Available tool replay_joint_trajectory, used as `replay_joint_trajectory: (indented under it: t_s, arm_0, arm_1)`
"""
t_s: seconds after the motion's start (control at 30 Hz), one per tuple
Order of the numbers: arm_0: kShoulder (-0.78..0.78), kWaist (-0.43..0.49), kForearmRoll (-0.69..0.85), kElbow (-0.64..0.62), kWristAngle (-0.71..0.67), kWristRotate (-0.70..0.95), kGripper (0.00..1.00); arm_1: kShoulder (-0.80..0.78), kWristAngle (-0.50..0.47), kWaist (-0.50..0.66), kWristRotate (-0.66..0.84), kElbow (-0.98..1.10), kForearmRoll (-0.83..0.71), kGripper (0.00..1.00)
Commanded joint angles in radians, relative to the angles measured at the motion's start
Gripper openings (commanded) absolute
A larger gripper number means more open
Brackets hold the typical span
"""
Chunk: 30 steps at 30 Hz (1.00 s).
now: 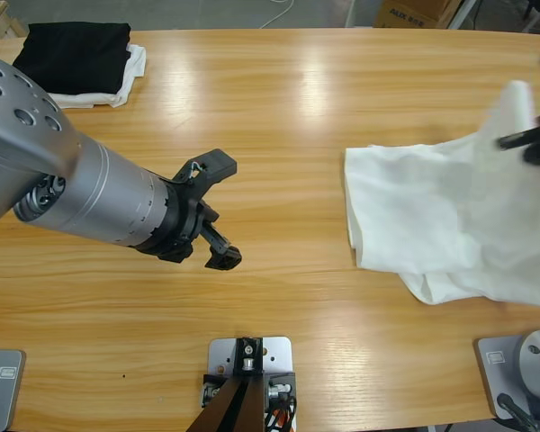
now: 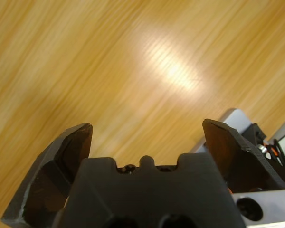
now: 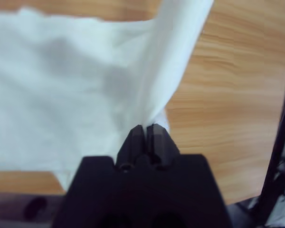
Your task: Fold clothes
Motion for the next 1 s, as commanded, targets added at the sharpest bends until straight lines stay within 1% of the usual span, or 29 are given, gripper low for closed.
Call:
replay_joint_trajectory:
  t_s: [0.03, 0.27, 0.37, 0.5, 0.6, 0.7, 0.8, 0.9, 1.0]
  arm_0:
    - [0.020, -0.008, -0.027, 0.036, 0.001, -0.002, 0.904]
    - [0.025, -0.008, -0.035, 0.042, 0.001, -0.002, 0.908]
    - [0.023, -0.008, -0.040, 0.042, 0.001, -0.002, 0.908]
    - [0.024, -0.007, -0.040, 0.046, 0.002, -0.002, 0.908]
    - [0.023, -0.006, -0.041, 0.051, 0.002, -0.002, 0.913]
    - [0.026, -0.006, -0.050, 0.059, 0.001, -0.002, 0.913]
    - [0.023, -0.006, -0.051, 0.057, 0.001, -0.003, 0.913]
    - [0.023, -0.006, -0.051, 0.060, 0.001, -0.003, 0.913]
    - [0.028, -0.006, -0.055, 0.059, 0.001, -0.004, 0.913]
  arm_1:
    - [0.201, 0.001, 0.193, 0.046, -0.107, 0.030, 0.000]
    - [0.298, -0.001, 0.323, 0.051, -0.188, 0.036, 0.000]
    - [0.287, -0.029, 0.340, 0.087, -0.199, 0.045, 0.000]
    - [0.236, -0.115, 0.383, 0.088, -0.197, 0.025, 0.000]
    - [0.195, -0.153, 0.438, 0.113, -0.194, 0.015, 0.000]
    - [0.150, -0.159, 0.446, 0.126, -0.149, -0.020, 0.000]
    - [0.063, -0.164, 0.446, 0.102, -0.114, -0.052, 0.000]
    - [-0.008, -0.139, 0.446, 0.094, -0.022, -0.089, 0.000]
    - [-0.042, -0.116, 0.446, 0.092, 0.081, -0.149, 0.000]
